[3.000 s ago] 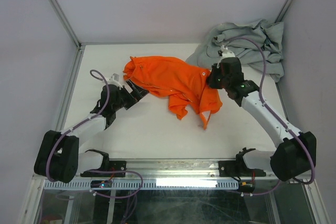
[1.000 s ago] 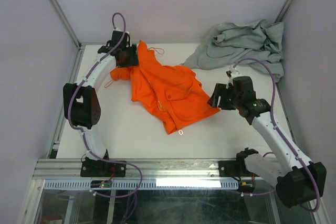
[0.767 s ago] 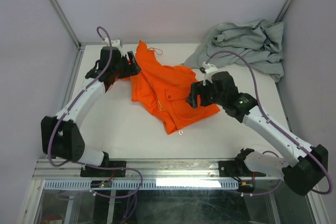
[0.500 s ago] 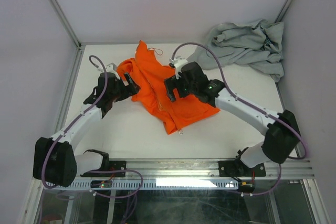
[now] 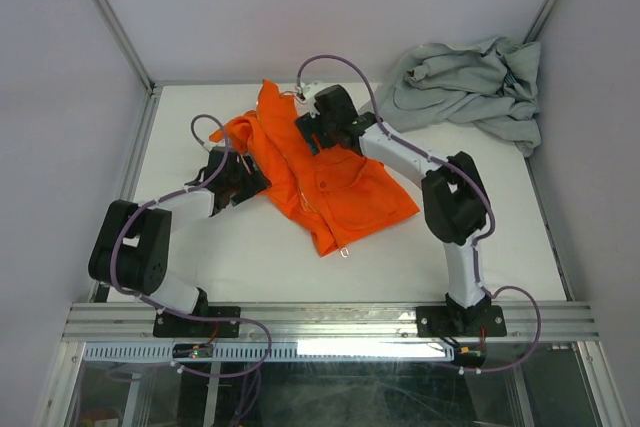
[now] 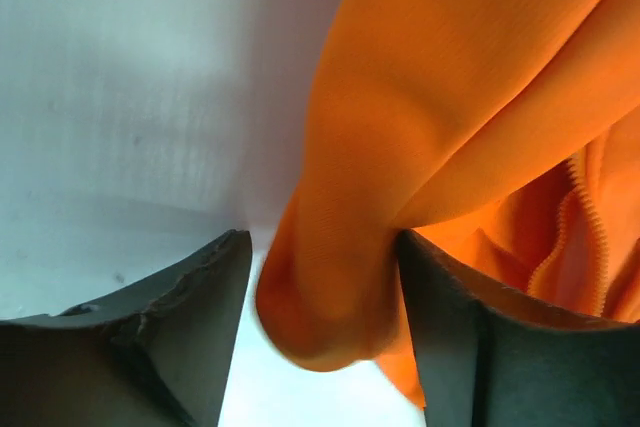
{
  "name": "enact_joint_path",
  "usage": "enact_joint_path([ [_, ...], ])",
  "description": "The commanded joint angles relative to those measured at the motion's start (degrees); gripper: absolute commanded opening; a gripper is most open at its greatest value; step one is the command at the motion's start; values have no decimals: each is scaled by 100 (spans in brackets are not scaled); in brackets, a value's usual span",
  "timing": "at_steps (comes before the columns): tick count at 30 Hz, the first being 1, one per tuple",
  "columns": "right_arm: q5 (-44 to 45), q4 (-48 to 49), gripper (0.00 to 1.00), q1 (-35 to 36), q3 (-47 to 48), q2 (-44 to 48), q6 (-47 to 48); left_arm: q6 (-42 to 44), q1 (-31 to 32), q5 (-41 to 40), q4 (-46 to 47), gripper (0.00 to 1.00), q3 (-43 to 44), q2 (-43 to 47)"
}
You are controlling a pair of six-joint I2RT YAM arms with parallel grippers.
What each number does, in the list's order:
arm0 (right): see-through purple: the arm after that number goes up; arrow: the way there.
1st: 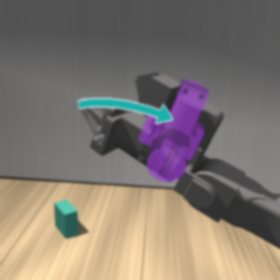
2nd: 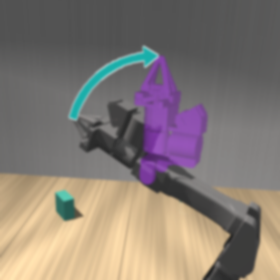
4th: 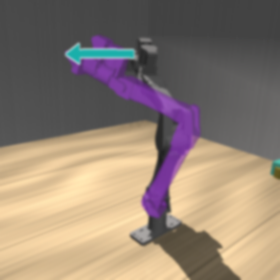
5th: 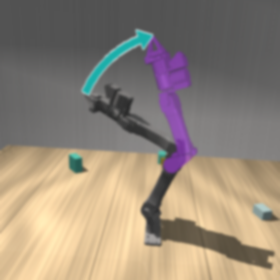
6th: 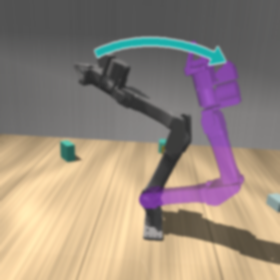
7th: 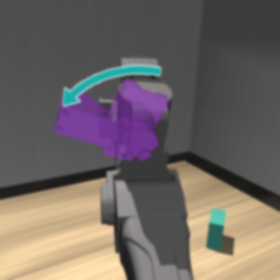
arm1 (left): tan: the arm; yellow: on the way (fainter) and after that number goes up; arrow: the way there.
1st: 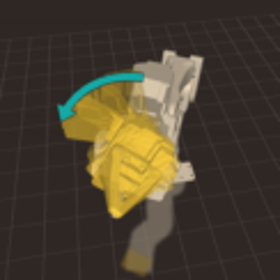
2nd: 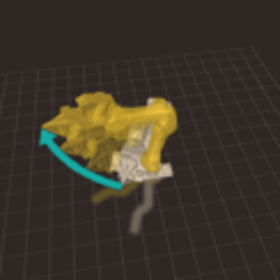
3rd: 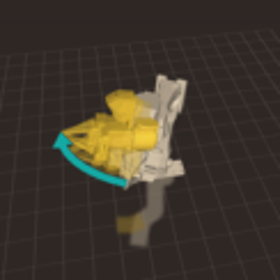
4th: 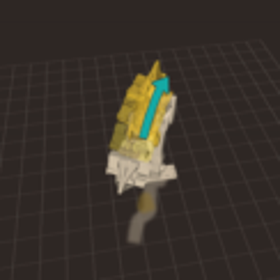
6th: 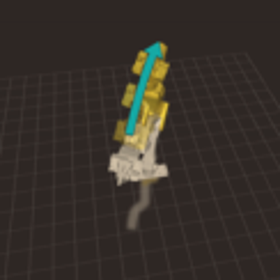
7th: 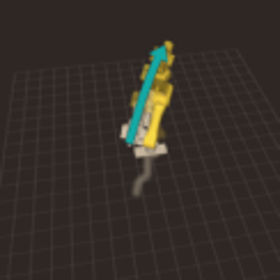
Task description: Zip up the jacket
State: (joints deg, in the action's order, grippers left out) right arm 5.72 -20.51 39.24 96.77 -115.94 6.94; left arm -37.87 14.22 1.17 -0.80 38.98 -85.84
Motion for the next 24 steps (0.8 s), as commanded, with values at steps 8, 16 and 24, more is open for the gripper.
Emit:
enact_joint_path([
  [8, -784, -59, 2, -2253, -831, 885, -1065, 658, 2, -409, -552, 0, 896, 105],
  [16, -1204, -337, 17, -3355, -1895, 1736, -1607, 1883, -200, -1199, -2896, 0, 2832, -40],
  [24, -1284, -356, 49, -3218, -2704, 2586, -1794, 2040, -194, -1223, -3489, 37, 3429, -213],
])
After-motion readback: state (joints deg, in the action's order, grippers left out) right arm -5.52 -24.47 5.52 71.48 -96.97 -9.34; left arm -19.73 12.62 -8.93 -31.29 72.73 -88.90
